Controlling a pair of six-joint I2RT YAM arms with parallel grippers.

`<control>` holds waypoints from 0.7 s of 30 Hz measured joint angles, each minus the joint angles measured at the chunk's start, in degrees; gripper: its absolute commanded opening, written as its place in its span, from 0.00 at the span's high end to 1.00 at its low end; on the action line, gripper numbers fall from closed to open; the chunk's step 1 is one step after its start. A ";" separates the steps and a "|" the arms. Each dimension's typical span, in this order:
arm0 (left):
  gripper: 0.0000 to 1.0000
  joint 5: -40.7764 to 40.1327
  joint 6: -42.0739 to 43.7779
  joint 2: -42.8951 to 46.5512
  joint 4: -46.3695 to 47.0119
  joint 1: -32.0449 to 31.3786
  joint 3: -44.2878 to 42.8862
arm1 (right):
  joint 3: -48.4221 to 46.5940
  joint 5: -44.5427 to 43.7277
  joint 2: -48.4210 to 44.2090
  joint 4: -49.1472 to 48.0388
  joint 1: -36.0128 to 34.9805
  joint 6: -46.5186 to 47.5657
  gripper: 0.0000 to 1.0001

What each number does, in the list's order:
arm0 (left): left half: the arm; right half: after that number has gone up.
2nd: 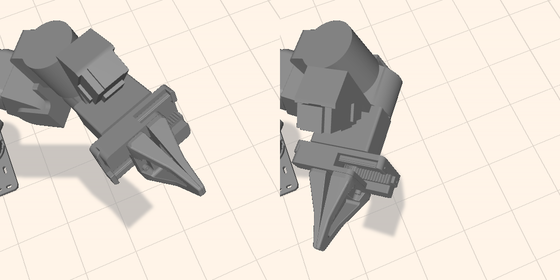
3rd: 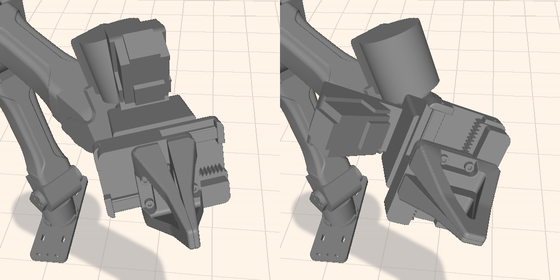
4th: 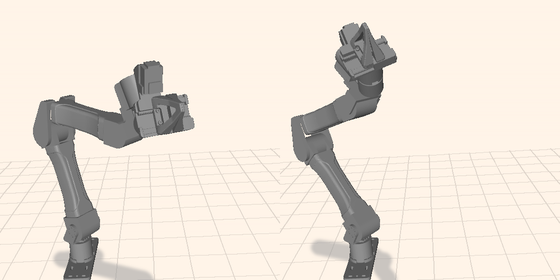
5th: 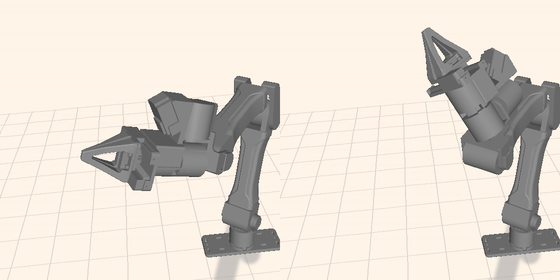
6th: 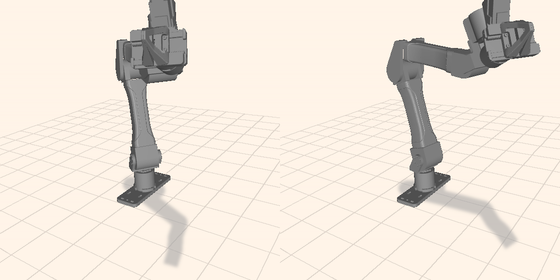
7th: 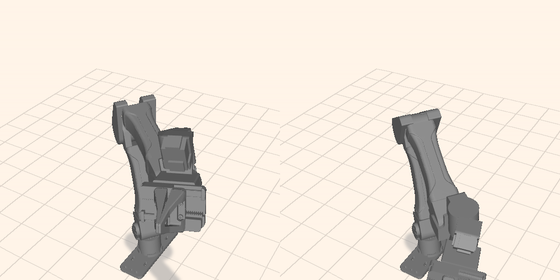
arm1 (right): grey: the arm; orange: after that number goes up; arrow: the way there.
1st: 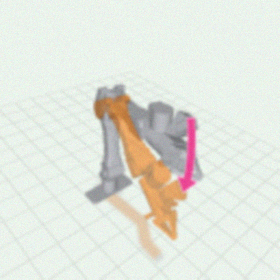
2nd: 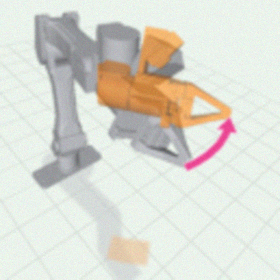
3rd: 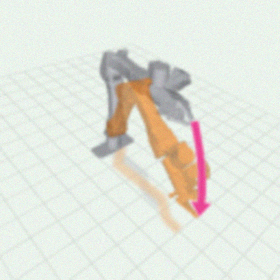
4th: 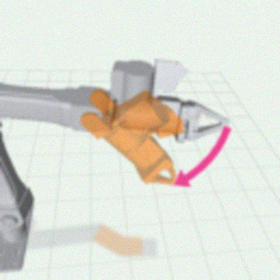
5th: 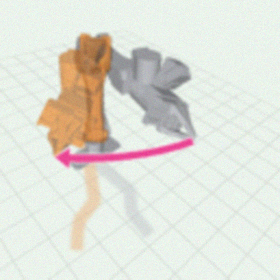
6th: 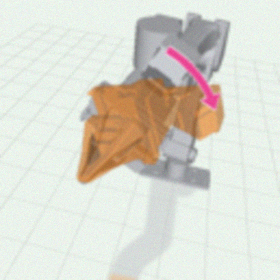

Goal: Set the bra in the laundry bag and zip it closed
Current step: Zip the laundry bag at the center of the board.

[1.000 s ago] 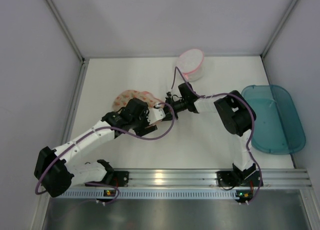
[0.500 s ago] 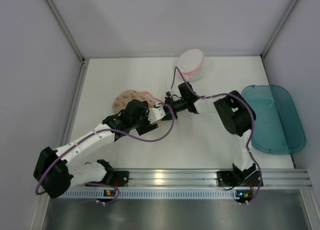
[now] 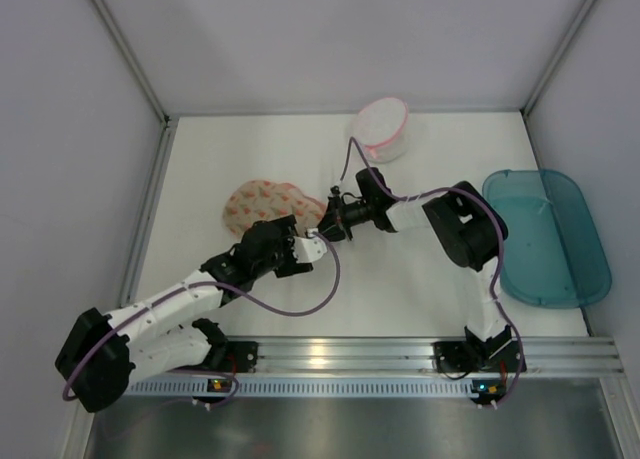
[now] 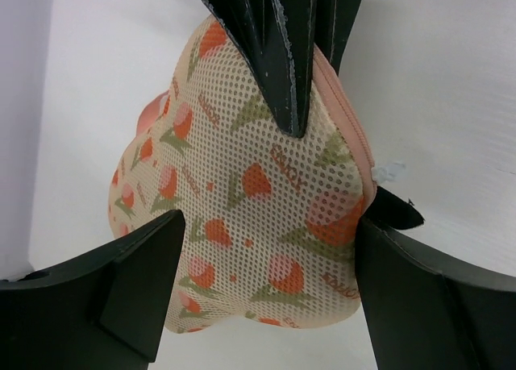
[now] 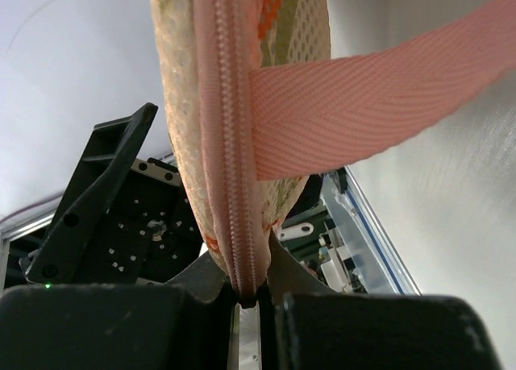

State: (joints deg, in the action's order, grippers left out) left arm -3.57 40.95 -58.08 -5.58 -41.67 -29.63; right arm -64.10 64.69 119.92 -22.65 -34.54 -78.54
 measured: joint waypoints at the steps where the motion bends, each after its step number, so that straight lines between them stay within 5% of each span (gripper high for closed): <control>1: 0.13 -1.03 0.81 -0.37 1.90 -0.28 0.90 | 0.00 -0.15 0.15 -0.33 -0.07 -0.13 1.00; 21: 0.12 -1.75 8.15 8.81 3.93 -1.18 5.70 | -1.29 0.66 0.26 5.55 -0.33 5.70 1.00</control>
State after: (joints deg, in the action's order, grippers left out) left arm -5.32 49.10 -49.28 -1.65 -42.85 -23.92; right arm -65.39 65.34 120.18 -17.10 -34.87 -72.84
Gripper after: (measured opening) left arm 0.886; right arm 0.044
